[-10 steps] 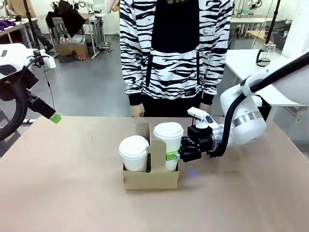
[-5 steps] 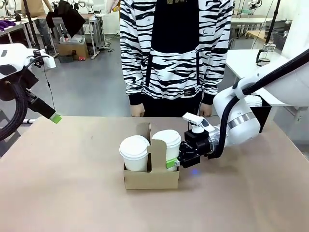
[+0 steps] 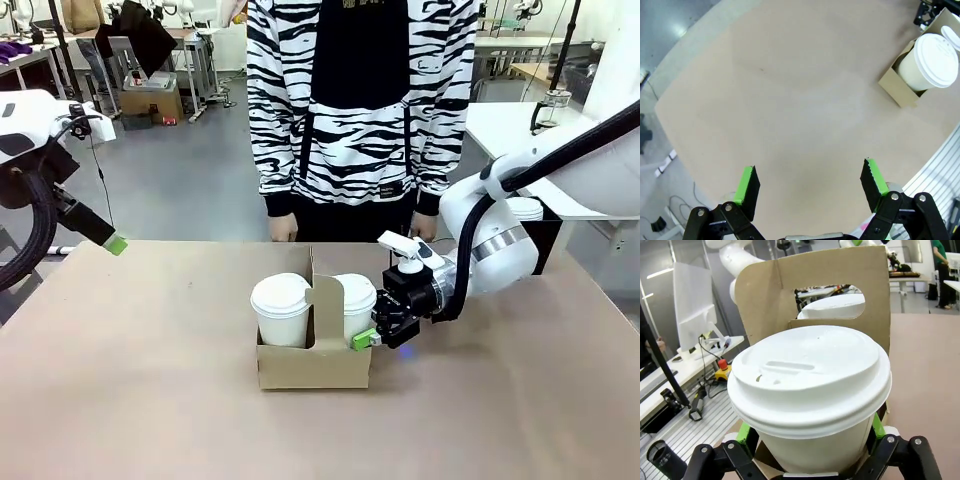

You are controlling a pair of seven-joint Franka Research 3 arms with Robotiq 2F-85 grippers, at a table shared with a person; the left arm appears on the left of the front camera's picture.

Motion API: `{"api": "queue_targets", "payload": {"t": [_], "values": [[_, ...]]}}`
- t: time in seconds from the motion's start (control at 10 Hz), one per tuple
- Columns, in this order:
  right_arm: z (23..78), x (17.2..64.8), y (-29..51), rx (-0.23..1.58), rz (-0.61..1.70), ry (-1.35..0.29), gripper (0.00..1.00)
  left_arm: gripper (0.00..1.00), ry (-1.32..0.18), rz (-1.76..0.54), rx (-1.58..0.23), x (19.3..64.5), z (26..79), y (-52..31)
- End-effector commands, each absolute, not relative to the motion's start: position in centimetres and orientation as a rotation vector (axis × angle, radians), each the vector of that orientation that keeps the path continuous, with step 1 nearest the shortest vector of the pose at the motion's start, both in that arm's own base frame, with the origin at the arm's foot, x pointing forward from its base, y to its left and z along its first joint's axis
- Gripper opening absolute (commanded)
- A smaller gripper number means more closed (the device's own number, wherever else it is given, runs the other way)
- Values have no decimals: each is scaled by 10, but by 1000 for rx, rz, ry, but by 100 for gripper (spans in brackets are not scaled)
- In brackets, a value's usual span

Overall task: Pour a drink into a cup and package it in a carrier.
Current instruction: Insert the held 600 ml Paper Cup into the Cup Carrier.

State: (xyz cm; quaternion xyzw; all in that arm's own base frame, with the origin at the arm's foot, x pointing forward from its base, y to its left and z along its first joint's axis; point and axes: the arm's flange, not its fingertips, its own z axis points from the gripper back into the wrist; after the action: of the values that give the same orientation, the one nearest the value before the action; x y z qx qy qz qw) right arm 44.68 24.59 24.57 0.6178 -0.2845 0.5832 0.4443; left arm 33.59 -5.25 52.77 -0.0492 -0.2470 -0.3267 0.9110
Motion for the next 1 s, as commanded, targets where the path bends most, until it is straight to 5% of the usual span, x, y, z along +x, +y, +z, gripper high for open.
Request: {"api": "queue_targets", "payload": {"t": [0.0, 0.6, 0.9], "values": [[248, 446, 233, 1444, 1508, -703, 100, 100, -513, -671, -97, 335, 529, -52], [297, 445, 186, 1306, 1462, -796, 100, 100, -513, -671, -97, 335, 529, -52], [374, 427, 127, 1042, 1265, -812, 100, 100, -513, -671, -97, 335, 529, -52]]}}
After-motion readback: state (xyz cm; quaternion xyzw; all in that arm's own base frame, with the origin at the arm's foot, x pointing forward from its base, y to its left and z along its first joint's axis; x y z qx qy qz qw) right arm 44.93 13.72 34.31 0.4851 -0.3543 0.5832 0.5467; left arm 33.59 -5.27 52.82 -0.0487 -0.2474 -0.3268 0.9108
